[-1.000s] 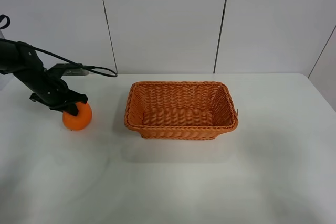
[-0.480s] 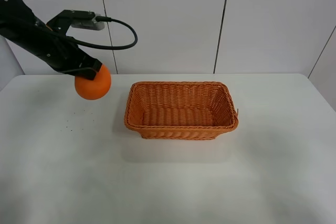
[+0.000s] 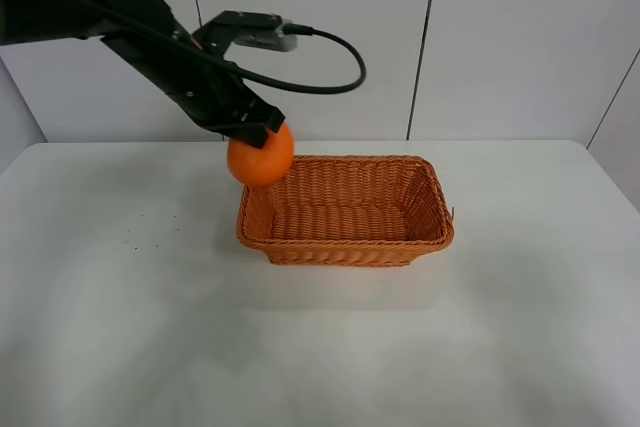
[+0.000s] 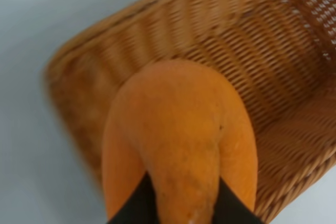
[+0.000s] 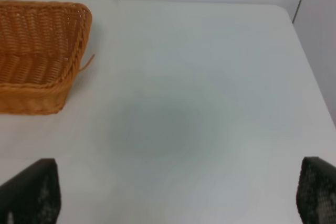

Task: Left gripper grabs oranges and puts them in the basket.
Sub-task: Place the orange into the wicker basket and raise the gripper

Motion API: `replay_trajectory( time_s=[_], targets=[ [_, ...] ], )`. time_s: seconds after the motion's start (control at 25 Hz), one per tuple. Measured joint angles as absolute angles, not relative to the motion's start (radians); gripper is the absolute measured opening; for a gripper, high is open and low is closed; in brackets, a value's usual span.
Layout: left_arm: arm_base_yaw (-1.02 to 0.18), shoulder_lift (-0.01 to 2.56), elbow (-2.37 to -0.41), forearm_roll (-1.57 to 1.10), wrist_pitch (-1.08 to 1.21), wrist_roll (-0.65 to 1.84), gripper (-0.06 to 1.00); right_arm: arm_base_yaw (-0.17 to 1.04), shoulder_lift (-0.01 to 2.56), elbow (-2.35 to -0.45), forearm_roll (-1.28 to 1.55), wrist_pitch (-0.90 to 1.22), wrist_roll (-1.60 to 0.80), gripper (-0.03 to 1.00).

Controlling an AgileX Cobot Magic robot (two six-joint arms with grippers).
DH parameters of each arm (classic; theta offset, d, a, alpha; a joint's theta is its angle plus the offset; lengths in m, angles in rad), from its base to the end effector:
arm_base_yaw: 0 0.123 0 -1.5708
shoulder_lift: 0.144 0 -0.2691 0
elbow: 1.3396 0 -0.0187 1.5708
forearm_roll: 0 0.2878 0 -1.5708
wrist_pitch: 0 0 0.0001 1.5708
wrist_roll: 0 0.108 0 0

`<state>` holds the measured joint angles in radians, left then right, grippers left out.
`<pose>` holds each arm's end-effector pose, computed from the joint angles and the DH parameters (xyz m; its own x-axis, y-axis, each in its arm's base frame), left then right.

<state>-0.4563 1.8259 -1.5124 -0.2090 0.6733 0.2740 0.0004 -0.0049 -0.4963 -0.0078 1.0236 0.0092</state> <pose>0.4038 -0.2138 0.2414 -0.6369 0.4335 -0.6375 0.5834 0.8116 -0.0309 0.0604 -0.0007 0.2900 -0.4215 0.0050 -0.9068 0.0078 1.0000 0.0018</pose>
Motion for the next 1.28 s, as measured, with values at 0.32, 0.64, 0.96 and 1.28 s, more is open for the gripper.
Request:
replay_trajectory(
  time_s=[0.32, 0.64, 0.96, 1.28],
  targets=[
    [-0.547, 2.092, -1.774, -0.211, 0.733, 0.25, 0.18, 0.0, -0.005, -0.496, -0.008, 1.024, 0.009, 0.69],
    [-0.563, 2.257, -1.93, -0.212, 0.754, 0.234, 0.18, 0.0, -0.005, -0.496, -0.008, 1.024, 0.009, 0.69],
    [-0.563, 2.342, -1.942, -0.212, 0.759, 0.233, 0.18, 0.0, -0.005, -0.496, -0.008, 1.024, 0.009, 0.69],
    [-0.563, 2.35, -1.943, -0.213, 0.749, 0.233, 0.18, 0.0, -0.005, -0.496, -0.008, 1.024, 0.009, 0.69]
  ],
)
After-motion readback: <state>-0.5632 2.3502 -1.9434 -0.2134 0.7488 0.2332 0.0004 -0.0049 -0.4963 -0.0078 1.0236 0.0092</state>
